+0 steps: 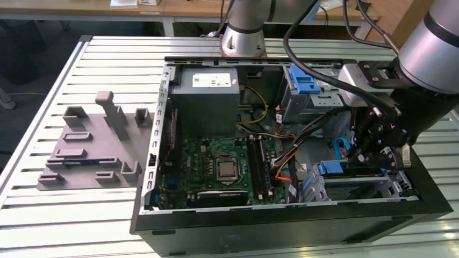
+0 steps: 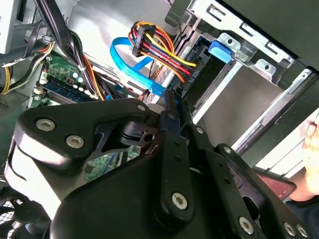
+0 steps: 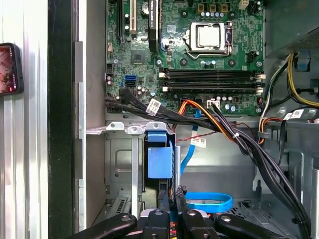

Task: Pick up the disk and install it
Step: 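Insert the second disk wire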

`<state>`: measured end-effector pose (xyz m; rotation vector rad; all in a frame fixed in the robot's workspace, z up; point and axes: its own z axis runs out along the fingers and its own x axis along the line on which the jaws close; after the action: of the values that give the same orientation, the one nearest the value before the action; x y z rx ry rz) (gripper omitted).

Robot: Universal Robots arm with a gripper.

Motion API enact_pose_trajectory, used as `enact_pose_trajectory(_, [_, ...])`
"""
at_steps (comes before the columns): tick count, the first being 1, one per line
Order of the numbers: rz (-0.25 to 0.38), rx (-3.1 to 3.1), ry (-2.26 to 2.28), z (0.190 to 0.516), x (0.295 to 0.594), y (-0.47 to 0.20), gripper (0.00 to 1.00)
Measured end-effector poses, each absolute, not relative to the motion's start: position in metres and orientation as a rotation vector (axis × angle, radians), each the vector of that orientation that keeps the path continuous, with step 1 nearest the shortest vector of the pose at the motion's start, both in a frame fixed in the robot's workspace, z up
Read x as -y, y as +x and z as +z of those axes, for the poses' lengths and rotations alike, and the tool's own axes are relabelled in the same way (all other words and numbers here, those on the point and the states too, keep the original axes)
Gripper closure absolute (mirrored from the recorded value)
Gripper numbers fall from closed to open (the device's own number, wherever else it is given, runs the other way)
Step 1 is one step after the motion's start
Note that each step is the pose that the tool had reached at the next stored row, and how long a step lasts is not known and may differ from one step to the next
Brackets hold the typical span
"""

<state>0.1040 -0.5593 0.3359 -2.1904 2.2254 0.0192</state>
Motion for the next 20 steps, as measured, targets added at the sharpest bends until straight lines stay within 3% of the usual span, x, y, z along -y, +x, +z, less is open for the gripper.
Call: enact_pose_trajectory(20, [0.020,-2.225,-2.190,0.3337,0.5612,0.1061,0.84])
